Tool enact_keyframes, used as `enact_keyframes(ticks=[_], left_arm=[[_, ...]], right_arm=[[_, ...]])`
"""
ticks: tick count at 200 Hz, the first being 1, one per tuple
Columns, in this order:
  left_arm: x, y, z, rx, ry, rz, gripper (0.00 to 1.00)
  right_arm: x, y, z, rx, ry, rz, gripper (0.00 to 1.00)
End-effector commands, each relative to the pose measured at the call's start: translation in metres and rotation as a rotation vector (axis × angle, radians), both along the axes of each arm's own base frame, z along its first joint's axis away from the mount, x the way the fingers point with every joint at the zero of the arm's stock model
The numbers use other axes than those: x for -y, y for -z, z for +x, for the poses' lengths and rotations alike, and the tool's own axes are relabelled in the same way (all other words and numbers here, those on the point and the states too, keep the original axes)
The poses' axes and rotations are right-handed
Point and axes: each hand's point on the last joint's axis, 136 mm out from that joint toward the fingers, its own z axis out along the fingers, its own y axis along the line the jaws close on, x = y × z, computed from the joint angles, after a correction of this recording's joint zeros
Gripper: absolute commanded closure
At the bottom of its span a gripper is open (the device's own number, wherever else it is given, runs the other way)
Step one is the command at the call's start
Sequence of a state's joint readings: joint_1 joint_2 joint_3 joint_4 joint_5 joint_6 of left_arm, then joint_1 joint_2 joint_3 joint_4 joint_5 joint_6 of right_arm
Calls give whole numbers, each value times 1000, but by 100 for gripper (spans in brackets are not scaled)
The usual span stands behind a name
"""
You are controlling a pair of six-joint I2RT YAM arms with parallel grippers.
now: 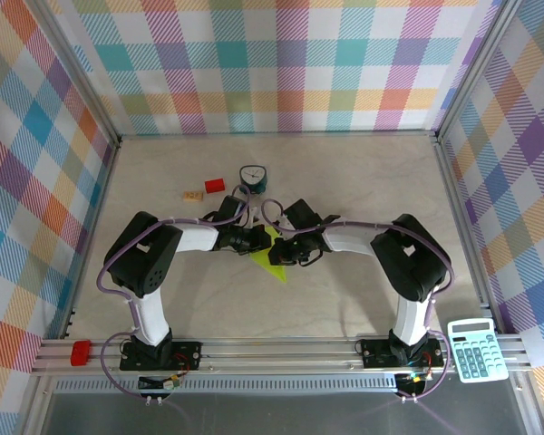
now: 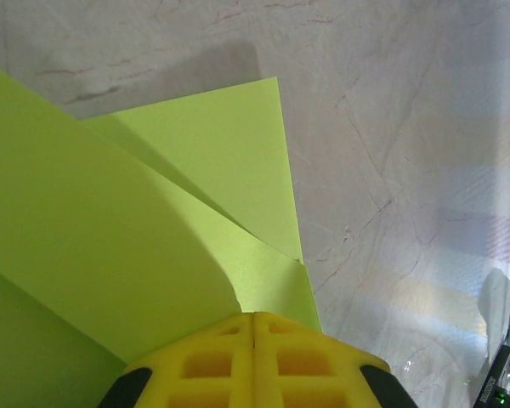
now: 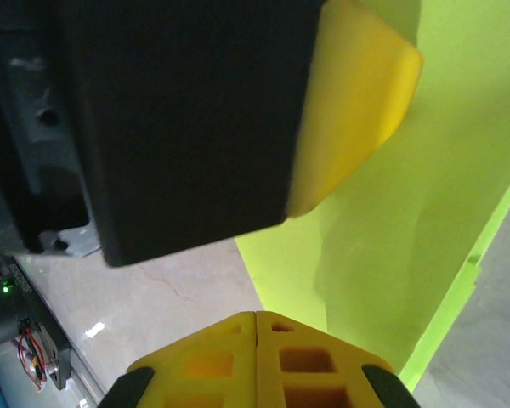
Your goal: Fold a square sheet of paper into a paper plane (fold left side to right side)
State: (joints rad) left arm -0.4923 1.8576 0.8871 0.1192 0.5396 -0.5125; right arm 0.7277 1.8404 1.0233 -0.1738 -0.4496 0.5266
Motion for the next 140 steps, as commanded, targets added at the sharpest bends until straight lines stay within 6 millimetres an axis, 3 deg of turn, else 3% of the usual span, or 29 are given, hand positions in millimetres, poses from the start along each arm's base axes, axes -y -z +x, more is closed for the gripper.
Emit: enact_keyframes(ticks=[1,69,140], left_arm=[[-23,32,-17,-82,-39,112,100],[-24,29,-18,-78,-42,119,100],[-26,33,-16,-83,-62,135,100]], right_arm=[[-8,1,11,14,18,10,100],[-7,14,18,8,41,-26,100],[11,26,-9,-62,27,-74,100]])
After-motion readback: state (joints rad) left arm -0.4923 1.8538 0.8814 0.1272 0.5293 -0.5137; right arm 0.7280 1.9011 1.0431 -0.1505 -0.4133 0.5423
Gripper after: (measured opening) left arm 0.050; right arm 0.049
